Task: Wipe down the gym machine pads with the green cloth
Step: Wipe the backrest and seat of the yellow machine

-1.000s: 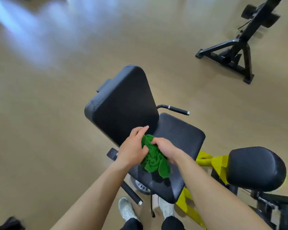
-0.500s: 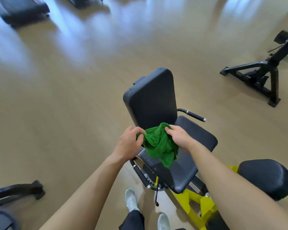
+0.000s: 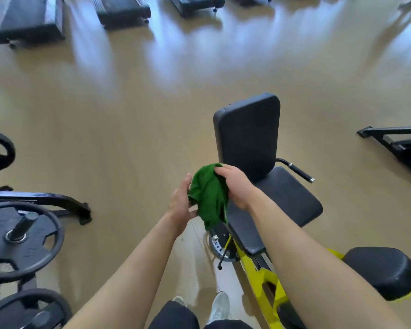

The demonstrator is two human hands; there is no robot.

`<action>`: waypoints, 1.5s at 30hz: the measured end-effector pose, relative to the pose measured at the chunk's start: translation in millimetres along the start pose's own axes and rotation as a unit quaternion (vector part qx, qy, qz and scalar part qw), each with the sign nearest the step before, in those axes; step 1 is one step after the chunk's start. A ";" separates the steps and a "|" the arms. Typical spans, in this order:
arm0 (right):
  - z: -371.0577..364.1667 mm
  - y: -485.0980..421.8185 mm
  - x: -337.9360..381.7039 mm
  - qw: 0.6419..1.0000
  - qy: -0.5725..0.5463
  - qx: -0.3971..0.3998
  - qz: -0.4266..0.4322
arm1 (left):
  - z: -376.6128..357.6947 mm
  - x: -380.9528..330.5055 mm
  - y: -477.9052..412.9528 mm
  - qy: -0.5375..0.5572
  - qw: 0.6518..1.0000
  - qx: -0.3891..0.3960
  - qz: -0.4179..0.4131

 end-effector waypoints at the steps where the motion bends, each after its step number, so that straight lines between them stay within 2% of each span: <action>1: -11.0 10.8 1.1 1.000 0.021 0.018 0.008 | 3.7 4.1 6.1 0.018 0.999 0.027 -0.005; 4: -36.8 39.5 -0.2 0.995 0.062 0.075 0.023 | 15.0 6.1 22.4 0.098 0.991 0.093 -0.028; 6: -45.6 51.5 -5.5 0.992 0.059 0.114 0.011 | 31.5 1.1 30.7 0.086 0.993 0.054 -0.058; 9: -49.9 64.4 -20.3 0.991 0.065 0.114 -0.020 | 67.2 -4.8 38.4 -0.009 0.995 -0.027 -0.100; 13: -50.1 84.3 -32.3 0.987 0.147 0.051 0.032 | 94.5 -33.3 65.3 -0.134 0.963 -0.026 -0.232; 14: -51.4 92.1 -38.0 0.986 0.152 0.058 0.033 | 97.5 -42.2 77.9 -0.164 0.950 -0.016 -0.266; 17: -67.9 126.4 -64.3 0.967 0.175 0.185 0.011 | 106.0 -58.7 116.2 -0.236 0.921 0.018 -0.308; 19: -82.2 153.0 -74.8 0.947 0.200 0.250 0.016 | 108.8 -59.8 143.2 -0.235 0.925 0.078 -0.287; 20: -90.6 165.9 -77.9 0.940 0.208 0.271 0.024 | 111.3 -58.3 155.7 -0.201 0.937 0.112 -0.262; 22: -107.6 190.7 -82.9 0.933 0.195 0.300 0.036 | 119.1 -53.0 178.2 -0.082 0.963 0.167 -0.193; 24: -119.0 211.2 -93.1 0.937 0.150 0.314 0.022 | 136.8 -47.6 191.3 0.028 0.973 0.169 -0.157; 26: -118.1 226.0 -109.6 0.949 0.096 0.300 -0.029 | 167.9 -38.6 195.1 0.072 0.979 0.099 -0.162; 29: -103.4 250.6 -132.8 0.952 0.056 0.290 -0.083 | 229.0 -4.7 199.5 0.096 0.981 -0.049 -0.162; 33: -72.9 278.8 -161.0 0.936 0.174 0.298 -0.071 | 289.7 75.3 227.3 0.093 0.967 -0.184 -0.149; 36: -57.0 294.8 -170.9 0.920 0.259 0.292 -0.032 | 312.6 149.0 261.3 0.100 0.961 -0.231 -0.114; 40: -63.0 329.9 -183.3 0.908 0.305 0.286 -0.025 | 318.0 244.5 310.1 0.096 0.979 -0.182 -0.006; 42: -81.4 356.2 -194.9 0.883 0.353 0.309 -0.013 | 316.2 282.5 338.5 0.081 0.985 -0.140 0.056; 45: -116.6 407.6 -217.9 0.834 0.405 0.375 -0.017 | 312.0 323.5 378.1 0.074 0.990 -0.075 0.097</action>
Point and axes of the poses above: each hand's wrist, its own y-axis away from the middle knuckle, its own z-axis out of the back of the hand, x = y × z, the point moved 8 cm from there along -y, towards the middle knuckle, and after that the axes turned 13 degrees about -x, right-handed, at the moved point
